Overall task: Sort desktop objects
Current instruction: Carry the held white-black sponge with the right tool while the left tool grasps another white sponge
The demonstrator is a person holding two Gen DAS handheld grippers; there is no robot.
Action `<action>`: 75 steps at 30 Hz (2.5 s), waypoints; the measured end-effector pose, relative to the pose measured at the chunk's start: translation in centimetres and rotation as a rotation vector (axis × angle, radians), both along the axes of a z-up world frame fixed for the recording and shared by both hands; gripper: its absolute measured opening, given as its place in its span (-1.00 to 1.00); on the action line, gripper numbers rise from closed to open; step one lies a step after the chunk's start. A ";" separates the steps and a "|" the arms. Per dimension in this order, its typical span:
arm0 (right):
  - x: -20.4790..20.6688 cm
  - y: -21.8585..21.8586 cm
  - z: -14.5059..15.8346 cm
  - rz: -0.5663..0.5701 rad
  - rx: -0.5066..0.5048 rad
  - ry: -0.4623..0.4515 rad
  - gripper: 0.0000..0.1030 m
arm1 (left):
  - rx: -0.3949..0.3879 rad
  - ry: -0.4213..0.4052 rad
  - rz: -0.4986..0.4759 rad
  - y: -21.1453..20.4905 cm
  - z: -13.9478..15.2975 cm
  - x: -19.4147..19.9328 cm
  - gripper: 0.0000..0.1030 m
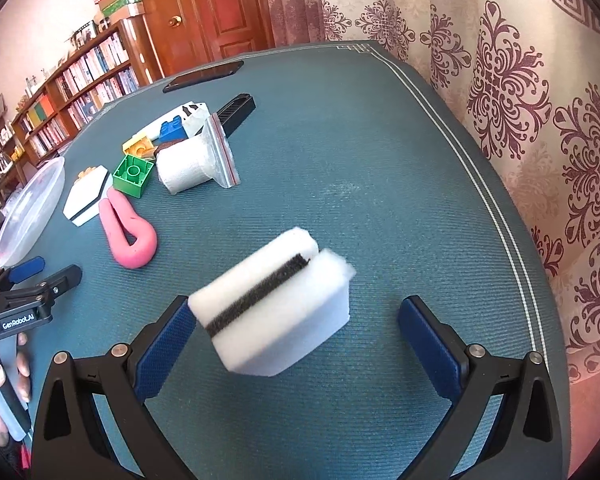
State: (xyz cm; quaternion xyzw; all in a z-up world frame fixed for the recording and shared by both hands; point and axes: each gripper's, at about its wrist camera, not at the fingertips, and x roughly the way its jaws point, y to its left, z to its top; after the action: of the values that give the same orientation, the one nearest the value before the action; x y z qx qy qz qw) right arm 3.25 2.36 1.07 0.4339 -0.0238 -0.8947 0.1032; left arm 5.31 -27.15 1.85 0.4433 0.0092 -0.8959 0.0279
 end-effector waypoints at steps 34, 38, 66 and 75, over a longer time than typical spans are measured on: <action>1.1 0.4 0.3 -0.025 0.010 0.052 0.06 | 0.076 0.015 -0.005 -1.2 0.7 -0.4 1.00; 0.9 0.4 0.3 -0.025 0.010 0.049 0.06 | 0.089 0.017 -0.001 -1.5 0.9 -1.4 1.00; 1.0 0.2 0.2 -0.029 0.015 0.052 0.06 | 0.061 0.037 0.048 0.3 1.5 -7.7 0.23; 1.6 -0.4 0.8 -0.020 0.000 0.083 0.06 | 0.085 0.093 0.011 -0.1 2.2 -5.0 0.20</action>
State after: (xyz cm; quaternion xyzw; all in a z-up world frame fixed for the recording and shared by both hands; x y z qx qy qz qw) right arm 4.85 1.98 1.89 0.3963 -0.0241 -0.9128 0.0951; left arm 0.30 -27.20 4.06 0.4021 0.0511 -0.9141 0.0137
